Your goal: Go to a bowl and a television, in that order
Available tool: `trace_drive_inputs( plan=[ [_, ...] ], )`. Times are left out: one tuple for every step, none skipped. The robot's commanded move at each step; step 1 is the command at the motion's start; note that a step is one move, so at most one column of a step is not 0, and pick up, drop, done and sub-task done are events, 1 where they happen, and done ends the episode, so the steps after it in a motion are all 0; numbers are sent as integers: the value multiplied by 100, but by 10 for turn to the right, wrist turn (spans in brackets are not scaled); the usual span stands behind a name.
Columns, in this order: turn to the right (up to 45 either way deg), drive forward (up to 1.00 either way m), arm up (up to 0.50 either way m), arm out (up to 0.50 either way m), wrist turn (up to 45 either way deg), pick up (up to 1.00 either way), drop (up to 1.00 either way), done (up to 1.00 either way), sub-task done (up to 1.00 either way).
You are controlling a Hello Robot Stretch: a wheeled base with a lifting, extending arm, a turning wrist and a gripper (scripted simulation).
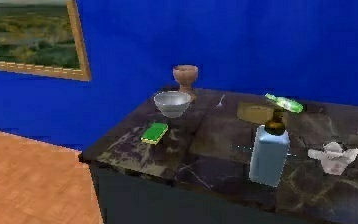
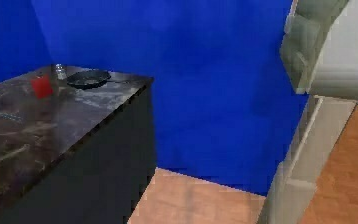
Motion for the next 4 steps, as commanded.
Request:
trace_drive_inputs(
  plan=[
    [0, 0, 0, 0, 0, 0, 0, 0, 100],
    [-450, 0, 0, 0, 0, 0, 0, 0, 0],
    [-450, 0, 0, 0, 0, 0, 0, 0, 0],
    [0, 100, 0, 0, 0, 0, 0, 0, 0]
  ],
)
